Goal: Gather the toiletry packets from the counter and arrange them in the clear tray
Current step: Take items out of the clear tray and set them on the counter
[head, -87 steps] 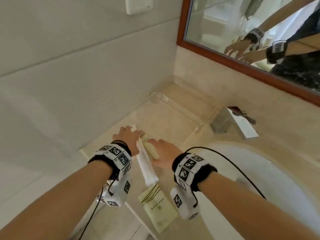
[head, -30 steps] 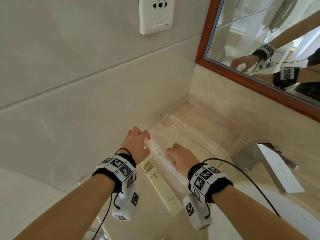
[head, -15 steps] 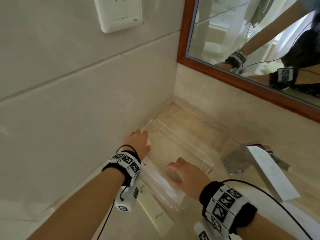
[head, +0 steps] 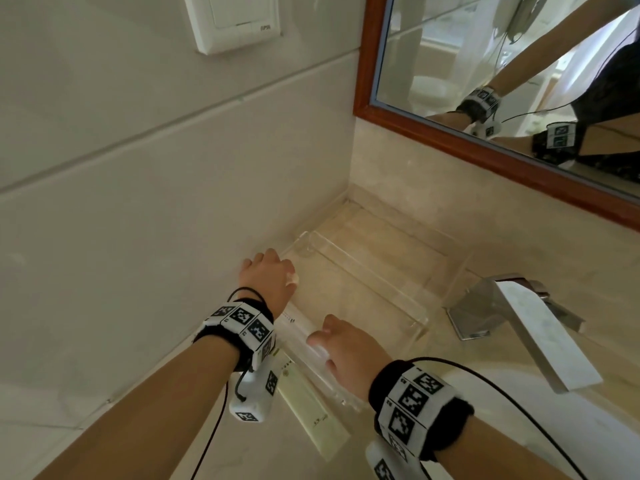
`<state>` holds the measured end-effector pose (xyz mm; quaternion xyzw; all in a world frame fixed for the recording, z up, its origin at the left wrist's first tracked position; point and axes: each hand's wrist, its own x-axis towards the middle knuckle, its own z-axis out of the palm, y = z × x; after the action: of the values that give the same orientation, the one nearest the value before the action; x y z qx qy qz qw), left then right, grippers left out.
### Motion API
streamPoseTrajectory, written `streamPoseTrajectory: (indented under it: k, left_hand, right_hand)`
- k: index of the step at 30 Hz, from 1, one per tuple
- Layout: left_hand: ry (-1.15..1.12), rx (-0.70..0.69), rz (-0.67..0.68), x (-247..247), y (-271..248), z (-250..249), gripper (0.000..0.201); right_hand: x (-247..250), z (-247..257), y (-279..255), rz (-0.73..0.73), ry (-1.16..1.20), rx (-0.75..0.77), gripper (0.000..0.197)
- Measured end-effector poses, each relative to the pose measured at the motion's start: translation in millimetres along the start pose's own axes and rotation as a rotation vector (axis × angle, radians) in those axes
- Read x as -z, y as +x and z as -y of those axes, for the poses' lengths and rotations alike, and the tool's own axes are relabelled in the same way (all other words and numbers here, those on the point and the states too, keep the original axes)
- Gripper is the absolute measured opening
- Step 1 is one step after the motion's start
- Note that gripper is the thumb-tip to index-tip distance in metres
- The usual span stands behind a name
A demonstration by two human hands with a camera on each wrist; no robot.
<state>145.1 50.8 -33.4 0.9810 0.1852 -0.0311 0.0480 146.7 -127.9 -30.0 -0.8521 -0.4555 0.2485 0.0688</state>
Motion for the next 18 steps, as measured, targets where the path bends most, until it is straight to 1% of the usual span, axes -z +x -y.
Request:
streamPoseTrajectory:
  k: [5,9,18]
  left_hand:
    - [-0.064,-0.001,-0.018,10,-20,7,0.031]
    - [-0.104,-0.003,-0.029,21,-44,14,0.031]
    - [-0.085,0.016,0.019,26,-102,13,0.036]
  right_hand:
    - [5,5,-3,0.006,-0.031,-0.025,0.04]
    - [11,14,-15,-0.053,-0.052,-0.025,0.042]
    - [7,42,-48,-0.137,-0.157,0.0,0.042]
